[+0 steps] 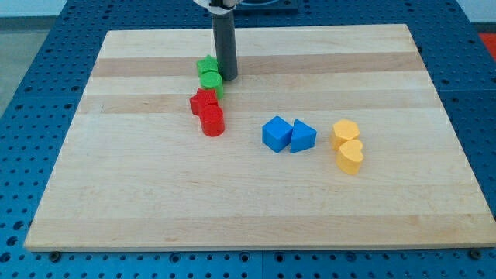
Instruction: Move arm to the right of yellow blocks
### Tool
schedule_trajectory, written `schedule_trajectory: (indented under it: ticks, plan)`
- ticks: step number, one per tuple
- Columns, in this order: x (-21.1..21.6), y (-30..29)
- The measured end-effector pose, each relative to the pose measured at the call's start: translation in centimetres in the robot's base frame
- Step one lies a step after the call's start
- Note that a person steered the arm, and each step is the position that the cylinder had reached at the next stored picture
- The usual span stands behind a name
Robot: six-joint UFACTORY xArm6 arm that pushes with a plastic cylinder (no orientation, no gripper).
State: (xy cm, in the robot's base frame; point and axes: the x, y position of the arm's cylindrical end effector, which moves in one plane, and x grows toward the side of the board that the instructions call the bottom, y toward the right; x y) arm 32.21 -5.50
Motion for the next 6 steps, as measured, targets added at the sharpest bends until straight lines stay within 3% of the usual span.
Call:
schedule_trajectory:
  ticks: [1,4,6]
  plan:
    - [0.0,0.4]
    - [1.2,10.0]
    - [7.2,8.6]
